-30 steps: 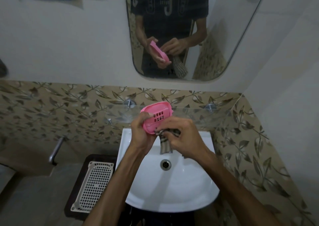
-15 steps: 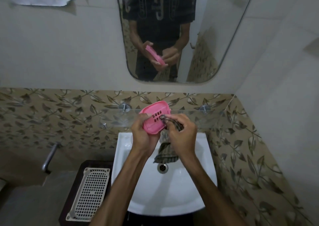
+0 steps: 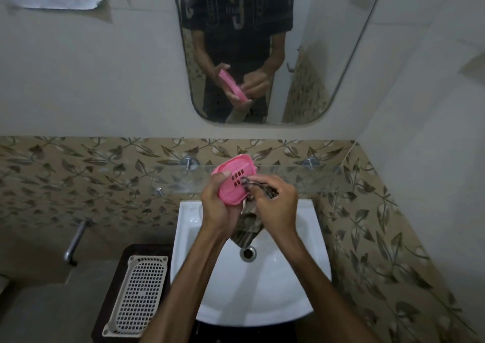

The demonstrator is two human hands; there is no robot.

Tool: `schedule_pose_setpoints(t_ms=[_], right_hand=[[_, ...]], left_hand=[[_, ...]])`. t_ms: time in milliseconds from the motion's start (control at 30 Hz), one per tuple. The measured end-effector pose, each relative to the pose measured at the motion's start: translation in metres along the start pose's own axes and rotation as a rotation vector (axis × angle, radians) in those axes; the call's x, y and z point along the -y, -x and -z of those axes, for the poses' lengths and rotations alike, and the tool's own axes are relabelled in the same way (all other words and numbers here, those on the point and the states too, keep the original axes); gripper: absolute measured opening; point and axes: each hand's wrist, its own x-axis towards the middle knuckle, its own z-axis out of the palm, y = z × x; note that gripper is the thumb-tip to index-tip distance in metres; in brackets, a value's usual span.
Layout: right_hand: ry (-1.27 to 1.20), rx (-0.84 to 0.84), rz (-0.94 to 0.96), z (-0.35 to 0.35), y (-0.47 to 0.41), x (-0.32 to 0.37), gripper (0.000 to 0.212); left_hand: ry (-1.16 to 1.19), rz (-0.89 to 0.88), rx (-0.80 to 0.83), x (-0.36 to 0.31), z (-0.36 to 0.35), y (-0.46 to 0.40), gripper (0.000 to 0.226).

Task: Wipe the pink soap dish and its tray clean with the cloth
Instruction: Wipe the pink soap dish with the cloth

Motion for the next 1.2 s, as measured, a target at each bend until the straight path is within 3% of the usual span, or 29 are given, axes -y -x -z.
schedule_pose_setpoints(t_ms=[167, 300, 400, 467, 567, 667, 733, 767, 867, 1000, 1200], right_hand=[[-0.04, 0.097, 0.171, -0.015, 0.018, 0.02, 0.026], [-0.136, -0.059, -0.055, -0.011, -0.002, 0.014, 0.027], [0.017, 0.035, 0.163, -0.02, 0.019, 0.023, 0.025], [0.081, -0.005, 0.255, -0.02, 0.01, 0.017, 0.023], [0.007, -0.08, 0.037, -0.015, -0.012, 0.014, 0.021], [0.072, 0.029, 0.222, -0.028, 0.012, 0.021, 0.025], [0.05, 0.058, 0.289, -0.026, 0.012, 0.016, 0.023], [0.036, 0.037, 0.207, -0.022, 0.003, 0.011, 0.021], [0.021, -0.027, -0.052, -0.008, -0.014, 0.006, 0.019], [0.039, 0.105, 0.191, -0.019, 0.02, 0.019, 0.025], [0.14, 0.281, 0.198, 0.017, 0.004, 0.004, 0.022]], left_hand=[[-0.048, 0.042, 0.037, -0.002, 0.001, -0.003, 0.041], [-0.039, 0.002, -0.024, 0.002, 0.002, -0.005, 0.03], [-0.035, 0.006, 0.005, 0.001, 0.002, -0.002, 0.036], [-0.022, -0.009, 0.009, 0.002, 0.0, 0.0, 0.033], [-0.022, -0.033, 0.0, 0.007, -0.003, 0.0, 0.035], [-0.023, -0.026, 0.036, 0.005, 0.004, -0.001, 0.042], [-0.013, -0.021, 0.033, -0.001, 0.004, 0.0, 0.035], [-0.021, -0.017, 0.017, -0.002, 0.001, 0.001, 0.037], [-0.05, 0.018, -0.006, 0.002, -0.005, 0.003, 0.071], [-0.033, 0.008, 0.025, -0.001, -0.002, 0.001, 0.051], [-0.03, 0.003, 0.008, 0.0, 0.004, -0.001, 0.031]])
